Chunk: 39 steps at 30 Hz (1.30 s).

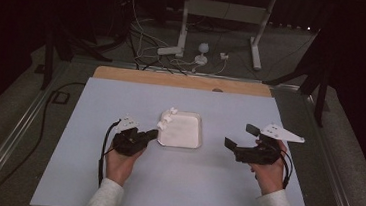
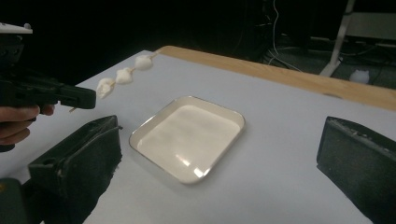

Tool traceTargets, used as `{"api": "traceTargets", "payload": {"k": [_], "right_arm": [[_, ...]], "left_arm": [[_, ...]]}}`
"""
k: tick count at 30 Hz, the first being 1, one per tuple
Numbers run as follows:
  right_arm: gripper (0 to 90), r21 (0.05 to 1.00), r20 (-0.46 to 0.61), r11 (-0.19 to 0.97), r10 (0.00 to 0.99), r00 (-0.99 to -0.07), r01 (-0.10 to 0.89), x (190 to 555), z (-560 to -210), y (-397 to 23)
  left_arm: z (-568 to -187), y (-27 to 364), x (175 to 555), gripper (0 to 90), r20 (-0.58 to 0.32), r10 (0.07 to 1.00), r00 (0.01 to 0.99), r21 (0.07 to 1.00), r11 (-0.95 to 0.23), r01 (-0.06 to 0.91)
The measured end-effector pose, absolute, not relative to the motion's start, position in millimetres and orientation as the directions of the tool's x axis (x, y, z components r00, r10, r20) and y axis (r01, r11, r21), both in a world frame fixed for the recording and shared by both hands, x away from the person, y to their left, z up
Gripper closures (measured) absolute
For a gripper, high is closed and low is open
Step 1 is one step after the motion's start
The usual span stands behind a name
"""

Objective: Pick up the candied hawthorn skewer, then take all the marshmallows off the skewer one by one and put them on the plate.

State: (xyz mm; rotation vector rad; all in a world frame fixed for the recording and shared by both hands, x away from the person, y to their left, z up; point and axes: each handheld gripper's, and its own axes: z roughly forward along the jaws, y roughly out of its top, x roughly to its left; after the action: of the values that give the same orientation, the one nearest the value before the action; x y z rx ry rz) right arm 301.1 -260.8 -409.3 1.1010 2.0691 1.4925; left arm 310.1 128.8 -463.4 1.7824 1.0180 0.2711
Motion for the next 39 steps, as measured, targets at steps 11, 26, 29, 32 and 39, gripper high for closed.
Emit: {"api": "traceTargets", "payload": {"k": [11, 26, 29, 32, 39], "right_arm": [[0.0, 0.904, 0.201, 0.125, 0.720, -0.665, 0.409, 326.0, -409.5, -220.9], [5.1, 0.864, 0.297, 0.135, 0.641, -0.707, 0.486, 354.6, -426.2, -174.5], [18.1, 0.836, 0.384, 0.096, 0.602, -0.701, 0.540, 360.3, -428.5, -169.4], [28.4, 0.824, 0.423, 0.071, 0.582, -0.694, 0.561, 362.9, -429.3, -166.7], [64.0, 0.752, 0.552, 0.023, 0.524, -0.648, 0.659, 370.6, -431.0, -159.7]], "left_arm": [[-463.0, 123.4, 306.7, 90.0, -0.248, 0.692, 0.678, 0.878, -0.135, 0.459], [-463.6, 113.8, 303.4, 90.0, -0.230, 0.647, 0.727, 0.898, -0.148, 0.415], [-463.2, 111.9, 302.3, 90.0, -0.221, 0.636, 0.739, 0.903, -0.153, 0.402], [-463.6, 109.7, 301.5, 90.0, -0.217, 0.625, 0.750, 0.905, -0.158, 0.394], [-465.3, 105.3, 300.4, 90.0, -0.206, 0.615, 0.762, 0.908, -0.170, 0.383]]}}
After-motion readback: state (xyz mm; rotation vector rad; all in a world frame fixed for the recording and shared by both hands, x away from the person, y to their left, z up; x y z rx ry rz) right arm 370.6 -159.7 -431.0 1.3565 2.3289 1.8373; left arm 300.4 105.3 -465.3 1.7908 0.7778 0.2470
